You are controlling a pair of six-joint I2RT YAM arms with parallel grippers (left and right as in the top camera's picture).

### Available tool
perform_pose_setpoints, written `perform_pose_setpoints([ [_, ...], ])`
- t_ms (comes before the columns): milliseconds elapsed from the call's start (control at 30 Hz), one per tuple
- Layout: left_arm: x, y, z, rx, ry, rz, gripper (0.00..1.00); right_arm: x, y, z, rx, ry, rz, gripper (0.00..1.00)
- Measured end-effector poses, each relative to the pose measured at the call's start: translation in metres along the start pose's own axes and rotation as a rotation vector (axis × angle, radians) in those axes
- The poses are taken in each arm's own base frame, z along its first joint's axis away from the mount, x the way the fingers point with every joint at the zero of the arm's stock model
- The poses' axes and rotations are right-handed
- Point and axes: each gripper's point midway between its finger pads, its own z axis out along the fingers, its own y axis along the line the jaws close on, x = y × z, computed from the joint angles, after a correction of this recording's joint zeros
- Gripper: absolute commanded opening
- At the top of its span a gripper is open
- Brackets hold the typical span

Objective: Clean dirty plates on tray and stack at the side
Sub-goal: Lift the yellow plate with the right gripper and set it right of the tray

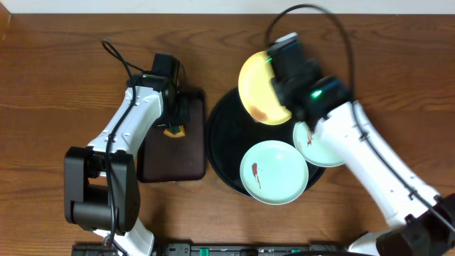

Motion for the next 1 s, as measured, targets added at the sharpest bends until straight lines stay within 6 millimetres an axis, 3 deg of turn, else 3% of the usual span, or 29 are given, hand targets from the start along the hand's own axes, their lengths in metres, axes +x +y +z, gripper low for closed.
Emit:
perform_pose_setpoints([
  [200,0.0,0.0,0.0,0.0,0.0,0.0,0.08,-0.016,0.02,-0.049,0.251,-0.149,-0.065,0.01],
  [367,0.0,0.0,0.0,0.0,0.0,0.0,0.08,-0.02,0.021,-0.073,0.41,-0.239,-0.063,0.01],
  [533,0.0,0.0,0.0,0.0,0.0,0.002,0.08,-0.018,0.016,-0.08,0.504,-0.274,-0.04,0.01],
  [867,0.0,0.0,0.0,0.0,0.0,0.002,0.09,-0.017,0.028,-0.095,0.528,-0.32,-0.053,0.01],
  [1000,0.0,0.0,0.0,0.0,0.0,0.002,0.09,-0.015,0.04,-0.084,0.431,-0.299,-0.063,0.01],
])
